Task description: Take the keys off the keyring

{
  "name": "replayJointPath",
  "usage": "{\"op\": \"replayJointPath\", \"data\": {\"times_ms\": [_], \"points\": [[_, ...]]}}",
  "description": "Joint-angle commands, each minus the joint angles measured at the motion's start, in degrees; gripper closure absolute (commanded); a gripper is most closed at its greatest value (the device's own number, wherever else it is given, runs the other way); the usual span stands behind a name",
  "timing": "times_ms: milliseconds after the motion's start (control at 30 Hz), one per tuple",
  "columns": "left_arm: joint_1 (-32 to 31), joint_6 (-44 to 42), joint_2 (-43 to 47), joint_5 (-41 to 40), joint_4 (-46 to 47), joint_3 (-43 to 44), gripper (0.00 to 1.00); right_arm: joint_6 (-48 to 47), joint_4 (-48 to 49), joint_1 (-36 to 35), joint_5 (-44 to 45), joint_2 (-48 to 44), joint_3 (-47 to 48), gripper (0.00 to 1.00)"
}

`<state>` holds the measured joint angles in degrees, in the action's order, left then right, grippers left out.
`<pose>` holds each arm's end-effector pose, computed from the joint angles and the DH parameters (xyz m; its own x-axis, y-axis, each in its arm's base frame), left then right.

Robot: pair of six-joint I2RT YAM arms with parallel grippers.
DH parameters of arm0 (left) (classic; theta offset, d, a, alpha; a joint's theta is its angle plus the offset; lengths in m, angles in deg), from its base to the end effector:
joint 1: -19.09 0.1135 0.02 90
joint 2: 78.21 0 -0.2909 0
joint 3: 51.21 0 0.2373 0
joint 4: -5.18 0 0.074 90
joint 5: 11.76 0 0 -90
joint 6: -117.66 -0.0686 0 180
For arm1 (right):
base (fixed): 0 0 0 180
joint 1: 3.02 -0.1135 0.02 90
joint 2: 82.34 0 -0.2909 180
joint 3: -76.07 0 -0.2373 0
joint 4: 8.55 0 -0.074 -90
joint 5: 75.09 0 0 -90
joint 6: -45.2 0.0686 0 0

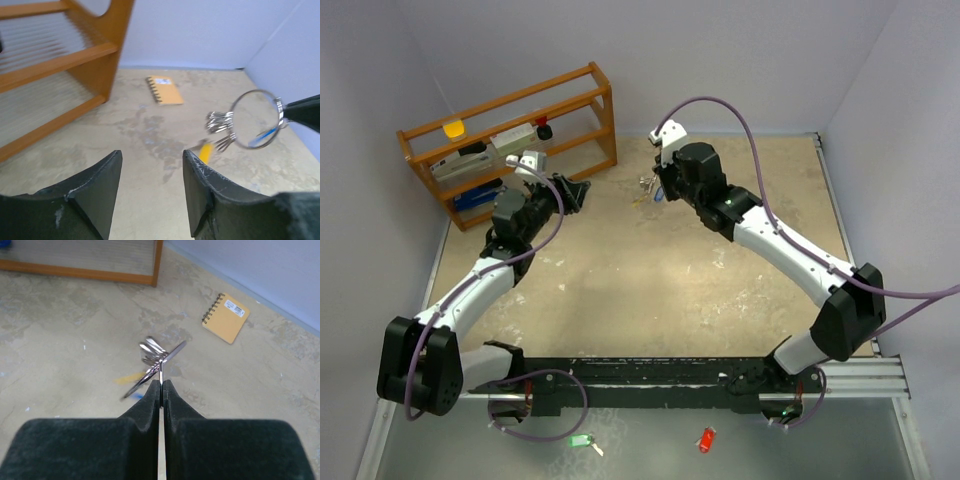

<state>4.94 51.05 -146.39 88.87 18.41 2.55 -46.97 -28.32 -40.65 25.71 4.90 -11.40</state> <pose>0.2714 -0.0815 0.3215 -0.1849 -0.3558 -0.9161 0.3767 0.8353 -0.4004 0.3081 0.2213 0.3906 -0.1806 -0.1862 -0.9658 -0.4632 0.8823 -0.0835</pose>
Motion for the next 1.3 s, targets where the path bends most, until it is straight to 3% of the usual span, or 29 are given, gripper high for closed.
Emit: {"op": "replayJointPath", "data": {"times_ms": [0,333,533,833,900,1000,1267], "points": [[-1.8,1.8,0.6,5.9,11.9,2.2,0.47,-0.9,-2.1,-1.8,-0.6,-2.8,1.5,1.00],[-13.1,0.5,-2.1,10.0,13.5,4.4,0.35,-2.0,-2.0,-5.0,3.6,-4.8,0.4,1.00],[-19.5,-5.3,-4.0,2.7,11.6,3.3,0.28,-2.3,-2.0,-6.0,4.3,-5.3,0.2,1.00],[-20.7,-10.3,0.1,-12.5,14.6,-1.0,0.28,-2.4,-2.7,-6.4,5.1,-8.1,-1.0,1.00],[-20.7,-11.7,-0.2,-13.8,14.1,-0.8,0.34,-1.9,-3.1,-6.6,4.6,-8.8,-1.2,1.00],[-20.7,-12.3,-1.2,-12.8,13.6,0.0,0.39,-1.2,-3.1,-6.8,3.9,-9.9,-1.8,1.00],[-20.8,-8.7,-0.7,-5.5,18.4,-1.3,0.37,-1.3,-3.0,-7.0,4.2,-10.4,-2.0,1.00]]}}
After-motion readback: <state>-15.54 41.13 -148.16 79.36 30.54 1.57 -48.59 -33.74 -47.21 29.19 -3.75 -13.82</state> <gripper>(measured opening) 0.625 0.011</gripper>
